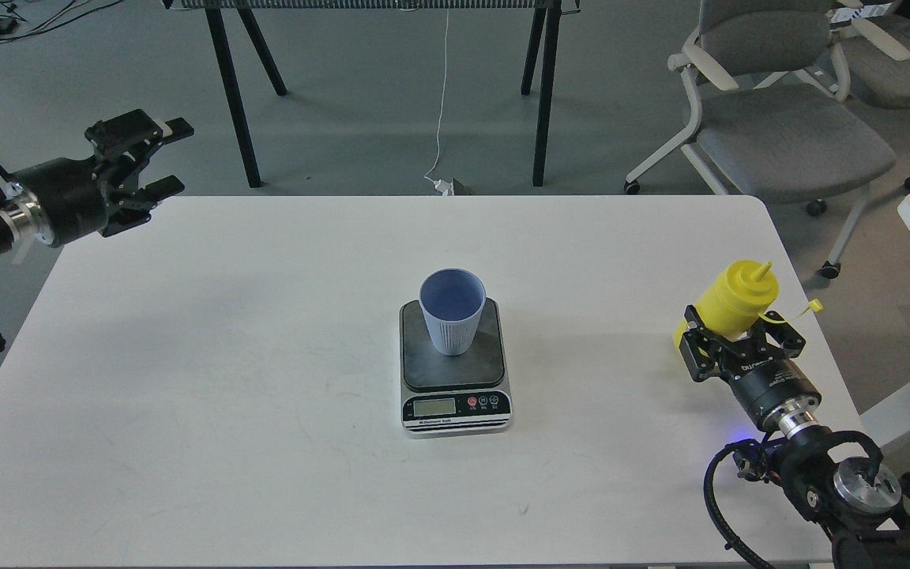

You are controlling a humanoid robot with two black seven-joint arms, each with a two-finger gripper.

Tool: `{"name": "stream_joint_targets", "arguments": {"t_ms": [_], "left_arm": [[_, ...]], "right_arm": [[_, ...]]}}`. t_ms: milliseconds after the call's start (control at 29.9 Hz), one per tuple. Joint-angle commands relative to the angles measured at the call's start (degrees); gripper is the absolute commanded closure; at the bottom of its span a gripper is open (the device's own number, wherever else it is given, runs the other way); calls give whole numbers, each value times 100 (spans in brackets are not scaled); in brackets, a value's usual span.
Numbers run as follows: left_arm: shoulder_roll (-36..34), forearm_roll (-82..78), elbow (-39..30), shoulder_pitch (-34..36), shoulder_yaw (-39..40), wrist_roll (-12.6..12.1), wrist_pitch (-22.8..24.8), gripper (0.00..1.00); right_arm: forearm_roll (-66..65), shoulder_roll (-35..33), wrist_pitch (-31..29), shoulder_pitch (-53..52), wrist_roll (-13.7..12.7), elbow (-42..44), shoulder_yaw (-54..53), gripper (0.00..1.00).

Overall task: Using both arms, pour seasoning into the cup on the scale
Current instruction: 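Carry the yellow bottle back and lower it to the table, then set the yellow bottle upright on the table with the right gripper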

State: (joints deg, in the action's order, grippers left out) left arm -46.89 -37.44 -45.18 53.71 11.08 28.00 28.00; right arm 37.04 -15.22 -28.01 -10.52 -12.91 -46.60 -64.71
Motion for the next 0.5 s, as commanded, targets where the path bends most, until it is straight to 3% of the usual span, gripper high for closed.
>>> {"name": "stream_joint_targets", "arguments": {"t_ms": [0, 468], "left_arm": [[-48, 0, 0, -1, 0, 0, 0, 1], [-13, 0, 0, 52, 9, 0, 0, 1]], "right_arm": [[-82, 2, 1, -3, -1, 2, 2, 91], [-206, -7, 1, -73, 8, 213, -6, 82]]}}
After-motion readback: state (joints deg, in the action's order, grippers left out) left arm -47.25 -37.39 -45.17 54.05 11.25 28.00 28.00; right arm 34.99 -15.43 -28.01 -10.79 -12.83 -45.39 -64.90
